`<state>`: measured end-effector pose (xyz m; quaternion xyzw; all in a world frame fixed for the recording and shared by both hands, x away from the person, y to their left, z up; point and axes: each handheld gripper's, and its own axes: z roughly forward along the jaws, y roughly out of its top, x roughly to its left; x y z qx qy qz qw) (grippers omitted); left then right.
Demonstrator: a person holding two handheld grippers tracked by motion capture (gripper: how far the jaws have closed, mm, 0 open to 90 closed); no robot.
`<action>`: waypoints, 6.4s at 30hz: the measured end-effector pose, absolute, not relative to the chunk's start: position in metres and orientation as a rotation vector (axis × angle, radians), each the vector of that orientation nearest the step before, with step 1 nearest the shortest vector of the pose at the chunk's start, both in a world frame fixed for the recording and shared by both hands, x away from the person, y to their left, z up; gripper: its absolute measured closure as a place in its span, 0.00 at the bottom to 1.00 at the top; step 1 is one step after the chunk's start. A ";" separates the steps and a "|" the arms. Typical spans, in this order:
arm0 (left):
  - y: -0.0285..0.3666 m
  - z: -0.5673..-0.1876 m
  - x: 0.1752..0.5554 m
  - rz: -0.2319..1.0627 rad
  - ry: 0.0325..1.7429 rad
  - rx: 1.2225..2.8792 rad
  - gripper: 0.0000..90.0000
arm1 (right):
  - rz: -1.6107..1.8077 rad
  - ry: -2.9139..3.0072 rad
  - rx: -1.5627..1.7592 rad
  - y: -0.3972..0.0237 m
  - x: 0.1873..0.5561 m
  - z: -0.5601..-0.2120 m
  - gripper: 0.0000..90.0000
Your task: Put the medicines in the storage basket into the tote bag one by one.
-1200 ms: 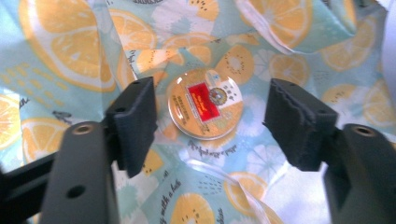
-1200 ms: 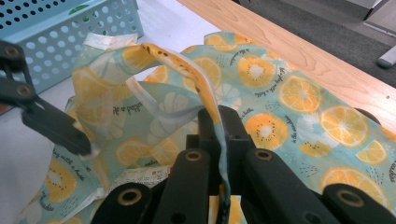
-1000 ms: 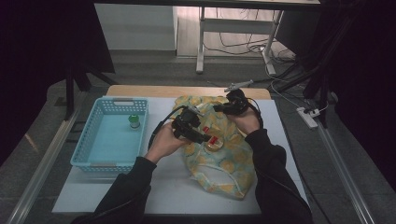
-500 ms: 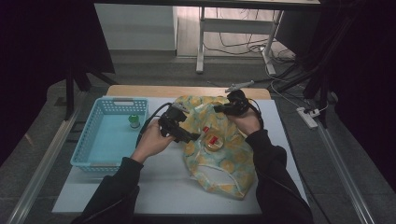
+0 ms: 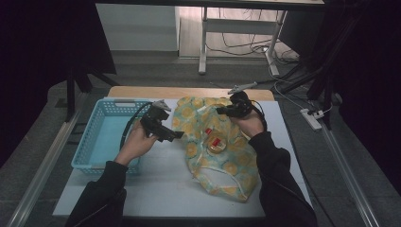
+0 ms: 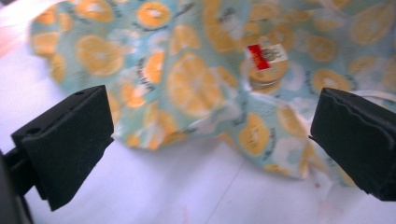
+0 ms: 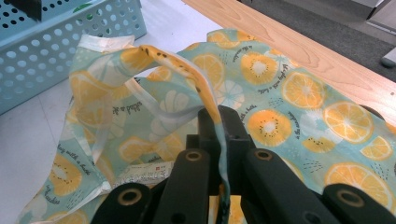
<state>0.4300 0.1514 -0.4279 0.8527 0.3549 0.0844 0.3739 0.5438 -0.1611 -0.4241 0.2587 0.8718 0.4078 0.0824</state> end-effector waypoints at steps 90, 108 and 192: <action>0.273 -0.466 0.470 0.341 1.356 2.201 0.58 | 1.226 2.609 0.758 -0.158 0.541 -0.425 1.00; 0.265 -0.420 0.444 0.346 1.276 2.151 0.58 | 1.223 2.607 0.763 -0.158 0.540 -0.427 1.00; 0.018 -0.470 0.506 0.268 0.908 2.339 0.57 | 1.207 2.584 0.780 -0.157 0.547 -0.431 1.00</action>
